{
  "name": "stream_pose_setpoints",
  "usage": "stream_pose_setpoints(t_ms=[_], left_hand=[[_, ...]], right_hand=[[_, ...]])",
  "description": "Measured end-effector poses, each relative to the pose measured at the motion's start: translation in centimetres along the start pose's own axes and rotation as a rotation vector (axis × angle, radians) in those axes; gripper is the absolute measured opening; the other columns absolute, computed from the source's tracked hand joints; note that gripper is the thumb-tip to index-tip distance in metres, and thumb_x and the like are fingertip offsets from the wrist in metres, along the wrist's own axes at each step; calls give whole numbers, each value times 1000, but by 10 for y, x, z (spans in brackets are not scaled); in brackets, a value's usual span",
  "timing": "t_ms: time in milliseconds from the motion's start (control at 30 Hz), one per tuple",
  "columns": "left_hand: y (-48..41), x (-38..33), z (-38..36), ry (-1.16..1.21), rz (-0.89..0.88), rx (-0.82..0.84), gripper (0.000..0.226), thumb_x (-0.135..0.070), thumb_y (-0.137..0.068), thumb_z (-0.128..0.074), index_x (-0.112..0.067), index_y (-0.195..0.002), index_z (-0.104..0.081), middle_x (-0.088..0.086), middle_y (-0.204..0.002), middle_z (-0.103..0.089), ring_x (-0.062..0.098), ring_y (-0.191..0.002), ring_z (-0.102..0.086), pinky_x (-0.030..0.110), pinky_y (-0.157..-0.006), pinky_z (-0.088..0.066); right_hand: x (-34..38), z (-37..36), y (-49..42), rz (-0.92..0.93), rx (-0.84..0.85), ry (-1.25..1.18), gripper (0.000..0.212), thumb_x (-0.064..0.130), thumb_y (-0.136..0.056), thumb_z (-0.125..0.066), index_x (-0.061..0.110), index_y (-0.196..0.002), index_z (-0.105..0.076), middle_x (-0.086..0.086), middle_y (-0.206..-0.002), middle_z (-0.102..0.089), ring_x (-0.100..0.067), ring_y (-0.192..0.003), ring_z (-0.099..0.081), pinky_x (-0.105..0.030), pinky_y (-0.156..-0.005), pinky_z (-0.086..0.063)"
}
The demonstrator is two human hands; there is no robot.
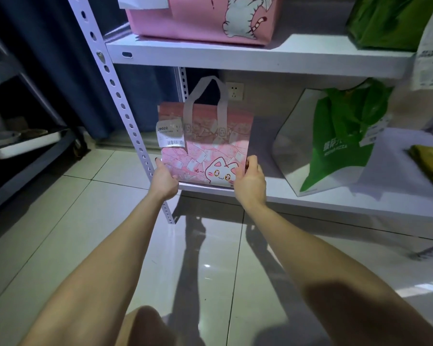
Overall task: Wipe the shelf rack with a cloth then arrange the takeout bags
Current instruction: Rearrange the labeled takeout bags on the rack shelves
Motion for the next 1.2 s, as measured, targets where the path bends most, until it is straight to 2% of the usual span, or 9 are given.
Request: stream_pose_setpoints(t_ms=[267, 433, 567, 667, 733, 833, 900, 1033, 1200], left_hand=[[76, -15, -29, 151, 28, -271, 41, -1, -104, -55, -9, -144, -51, 12, -142, -59, 33, -128, -61, 49, -110, -54], [114, -94, -117, 182, -251, -74, 21, -11, -104, -61, -13, -125, -64, 7, -121, -70, 26, -107, -68, 42, -97, -57], [127, -157, -185, 273, -392, 150, 47, -20, -102, -73, -17, -146, -55, -1, -138, -65, 16, -124, -65, 38, -107, -55], [123, -181, -225, 267, -372, 241, 74, -24, -101, -76, -20, -164, -37, 2, -153, -58, 22, -141, -57, 39, -115, -49], [112, -185, -242, 234, -340, 256, 86, -24, -100, -77, -19, -170, -27, 8, -163, -52, 27, -149, -51, 46, -121, -45], [101, -181, -257, 181, -336, 275, 81, -18, -99, -77, -21, -167, -32, 3, -150, -63, 29, -138, -61, 46, -116, -49], [102, -174, -259, 171, -330, 264, 74, -11, -99, -73, -23, -163, -38, 0, -140, -70, 27, -128, -67, 38, -109, -52], [110, -168, -253, 147, -360, 217, 67, -1, -102, -62, -21, -162, -40, 6, -141, -70, 31, -127, -66, 38, -109, -50], [113, -169, -257, 90, -355, 215, 69, -3, -103, -62, -20, -164, -35, 10, -138, -70, 35, -119, -67, 38, -102, -51]], right_hand=[[-71, 58, 23, 34, -17, -2, 18, 36, -105, -59, 23, -115, -65, 4, -113, -67, -17, -100, -66, -36, -89, -55], [-143, 156, 11, -107, -254, -5, 20, 37, -97, -70, 19, -100, -60, 1, -101, -64, -23, -93, -65, -41, -84, -56], [-185, 220, -29, -200, -404, 30, 55, 35, -87, -82, 9, -128, -54, -10, -127, -56, -34, -118, -57, -41, -95, -49], [-201, 220, -77, -258, -106, -84, 88, 37, -88, -84, 11, -159, -37, -13, -157, -44, -34, -144, -45, -41, -118, -38], [-204, 209, -100, -236, 27, -247, 70, 39, -97, -73, 18, -158, -46, -11, -158, -51, -35, -150, -42, -46, -126, -32], [-212, 202, -102, -205, 121, -153, 53, 23, -94, -74, 24, -145, -57, 2, -123, -68, -28, -124, -64, -22, -97, -50], [-222, 203, -85, -191, 36, -121, 53, 16, -96, -70, 21, -147, -55, 1, -122, -69, -28, -117, -66, -16, -84, -50], [-235, 200, -36, -106, -29, -21, 44, 12, -103, -61, 14, -147, -55, -8, -132, -66, -31, -120, -61, -42, -102, -52], [-241, 197, -18, -108, -57, -25, 43, 4, -103, -56, 11, -145, -55, -11, -128, -60, -34, -120, -58, -49, -103, -51]])
Point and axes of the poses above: each hand's wrist, its own y-axis away from the middle knuckle, its own z-axis out of the back of the hand, x = y × z, the point moved 8 cm from there along -y, towards the middle knuckle
